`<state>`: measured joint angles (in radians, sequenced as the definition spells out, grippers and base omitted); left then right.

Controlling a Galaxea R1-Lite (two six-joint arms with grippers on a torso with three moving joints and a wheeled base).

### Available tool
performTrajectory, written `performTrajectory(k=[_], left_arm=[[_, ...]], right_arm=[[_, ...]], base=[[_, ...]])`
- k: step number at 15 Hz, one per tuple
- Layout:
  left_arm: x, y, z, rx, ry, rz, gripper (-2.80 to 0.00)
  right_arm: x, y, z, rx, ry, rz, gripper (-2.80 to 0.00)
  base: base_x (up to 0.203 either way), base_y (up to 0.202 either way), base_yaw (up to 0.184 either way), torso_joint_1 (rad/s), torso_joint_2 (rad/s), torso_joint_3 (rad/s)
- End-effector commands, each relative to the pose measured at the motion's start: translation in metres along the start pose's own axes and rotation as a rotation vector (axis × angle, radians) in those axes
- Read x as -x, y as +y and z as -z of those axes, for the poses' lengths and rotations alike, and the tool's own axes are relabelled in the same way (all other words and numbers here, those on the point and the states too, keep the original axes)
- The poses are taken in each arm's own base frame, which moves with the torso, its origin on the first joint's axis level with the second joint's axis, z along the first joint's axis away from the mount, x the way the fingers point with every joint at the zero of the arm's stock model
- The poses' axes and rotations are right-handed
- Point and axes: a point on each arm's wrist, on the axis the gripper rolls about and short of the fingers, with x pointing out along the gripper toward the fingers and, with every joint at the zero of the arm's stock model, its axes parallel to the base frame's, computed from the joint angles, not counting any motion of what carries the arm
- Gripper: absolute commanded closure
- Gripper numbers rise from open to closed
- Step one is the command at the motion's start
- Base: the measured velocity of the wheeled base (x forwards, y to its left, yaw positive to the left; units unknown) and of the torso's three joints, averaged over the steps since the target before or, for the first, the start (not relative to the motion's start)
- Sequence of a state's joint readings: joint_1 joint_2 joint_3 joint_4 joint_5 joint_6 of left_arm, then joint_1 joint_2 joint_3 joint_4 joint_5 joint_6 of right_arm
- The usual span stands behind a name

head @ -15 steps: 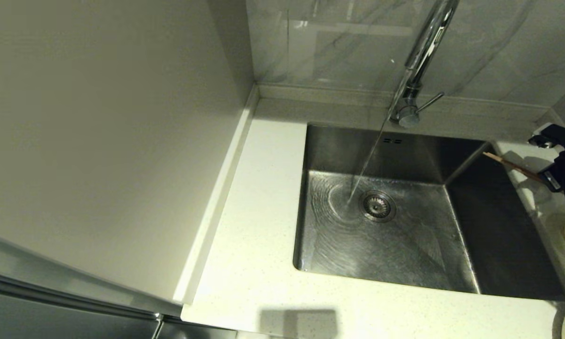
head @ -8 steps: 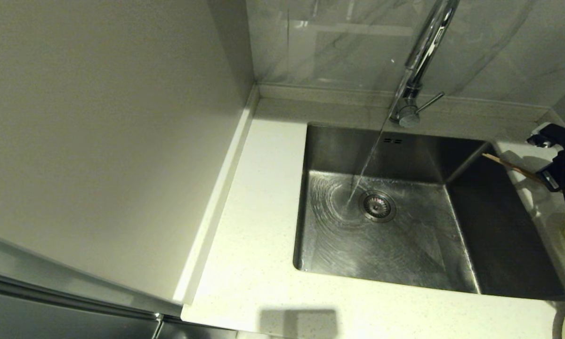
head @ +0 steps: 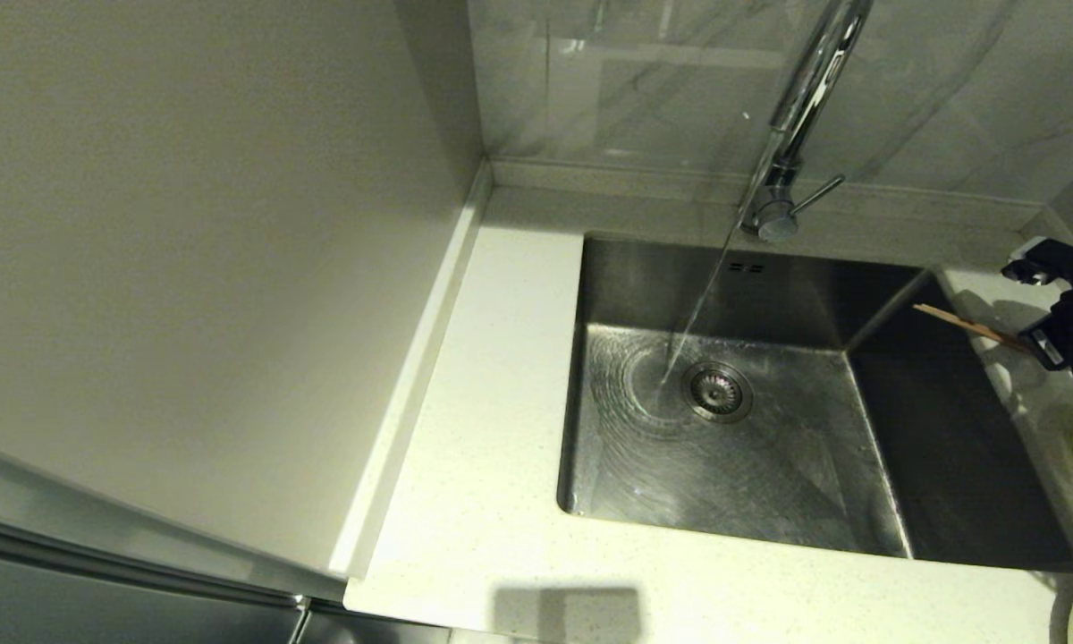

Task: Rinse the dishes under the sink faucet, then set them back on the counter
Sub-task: Pick up the chopsticks

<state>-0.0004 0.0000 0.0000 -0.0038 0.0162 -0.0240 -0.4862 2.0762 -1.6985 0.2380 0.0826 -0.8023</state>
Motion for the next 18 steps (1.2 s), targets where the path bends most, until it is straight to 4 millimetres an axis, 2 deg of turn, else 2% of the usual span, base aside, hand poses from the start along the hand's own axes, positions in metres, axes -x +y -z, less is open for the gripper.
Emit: performTrajectory(k=[1, 9, 15, 18], left_arm=[[0.0, 0.0, 0.0, 0.001, -0.002, -0.001, 0.0], [0.0, 0.0, 0.0, 0.001, -0.002, -0.001, 0.0], [0.0, 0.0, 0.0, 0.001, -0.002, -0.001, 0.0], [0.0, 0.0, 0.0, 0.001, -0.002, -0.001, 0.0]], right_arm=[[0.004, 0.0, 0.0, 0.005, -0.001, 0.0, 0.0], [0.008, 0.001, 0.0, 0.007, -0.022, -0.017, 0.0], [0.039, -0.011, -0.02, 0.023, -0.17, 0.024, 0.0], [0.076, -0.01, -0.026, 0.048, -0.305, -0.043, 0.0]], base=[[0.0, 0.0, 0.0, 0.0, 0.0, 0.0], [0.0, 0.0, 0.0, 0.0, 0.0, 0.0], [0.0, 0.0, 0.0, 0.0, 0.0, 0.0], [0.0, 0.0, 0.0, 0.0, 0.0, 0.0]])
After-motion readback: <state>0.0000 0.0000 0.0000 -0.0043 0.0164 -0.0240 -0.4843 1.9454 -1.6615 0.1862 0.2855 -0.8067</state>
